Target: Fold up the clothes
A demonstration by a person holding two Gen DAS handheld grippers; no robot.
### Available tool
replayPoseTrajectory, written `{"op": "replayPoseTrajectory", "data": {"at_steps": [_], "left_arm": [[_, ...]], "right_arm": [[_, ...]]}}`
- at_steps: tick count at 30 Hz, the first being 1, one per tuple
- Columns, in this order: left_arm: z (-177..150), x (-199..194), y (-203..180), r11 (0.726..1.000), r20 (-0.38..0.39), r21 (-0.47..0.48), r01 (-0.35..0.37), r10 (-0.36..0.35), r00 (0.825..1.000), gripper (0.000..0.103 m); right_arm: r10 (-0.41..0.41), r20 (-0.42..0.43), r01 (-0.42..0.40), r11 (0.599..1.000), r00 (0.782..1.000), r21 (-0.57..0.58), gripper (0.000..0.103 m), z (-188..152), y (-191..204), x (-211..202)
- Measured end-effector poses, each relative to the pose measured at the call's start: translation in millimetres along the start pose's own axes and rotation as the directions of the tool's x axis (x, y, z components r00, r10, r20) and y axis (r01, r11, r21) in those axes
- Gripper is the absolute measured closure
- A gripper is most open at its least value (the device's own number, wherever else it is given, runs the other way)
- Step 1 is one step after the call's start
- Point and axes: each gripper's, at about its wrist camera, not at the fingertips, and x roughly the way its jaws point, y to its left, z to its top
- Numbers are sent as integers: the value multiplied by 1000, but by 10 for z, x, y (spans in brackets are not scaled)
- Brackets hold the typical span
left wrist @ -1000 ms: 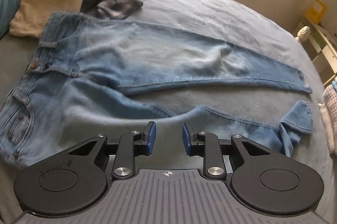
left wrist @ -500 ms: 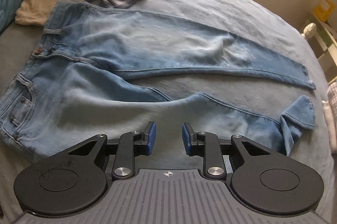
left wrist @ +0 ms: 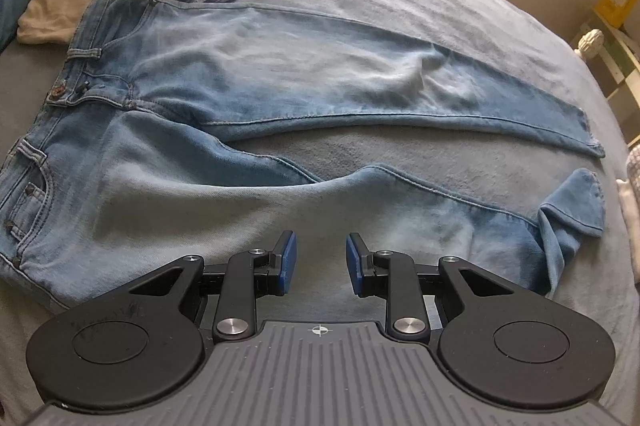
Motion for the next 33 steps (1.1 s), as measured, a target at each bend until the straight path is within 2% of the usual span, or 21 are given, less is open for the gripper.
{"op": "replayPoseTrajectory", "data": {"at_steps": [3,5,8,11,15,19,23,26,29,31,33], "left_arm": [[-4,12,1,1000,-2,3,1,-1,1000,76],[-4,26,3,1000,-6,0,-2,2,1000,76],[-4,34,8,1000,-8,-9,-5,5,1000,76],[-15,25,4,1000,-8,-9,-3,3,1000,76],[-28,1,-5,1000,-6,-6,-1,1,1000,76],[-31,-5,-14,1000,-4,-2,-8,8,1000,76],[-55,26,-41,1000,-13,-2,-5,5,1000,76],[-112,80,-101,1000,-41,0,9,-9,999,76],[-185,64,-164,999,-19,15,35,-34,999,76],[-233,65,-170,999,11,16,37,-37,999,76],[-274,94,-136,999,15,2,33,-33,999,76]], "right_arm": [[14,31,-15,1000,999,18,6,60,12,-37],[-6,50,7,1000,999,-19,6,71,56,-68],[-29,20,30,999,999,-17,6,76,42,-59],[-52,33,53,998,998,-25,6,62,29,-82],[-14,63,18,998,998,-56,6,74,102,-106],[-15,100,21,998,995,-52,6,113,111,-183],[5,96,-5,1000,995,9,6,159,-52,-193],[-29,130,13,993,991,121,3,169,-438,48],[-104,69,89,977,992,193,4,49,-941,636],[-110,45,96,966,993,239,6,-149,-1248,992],[-106,23,92,936,994,339,9,-376,-1534,1292]]}}
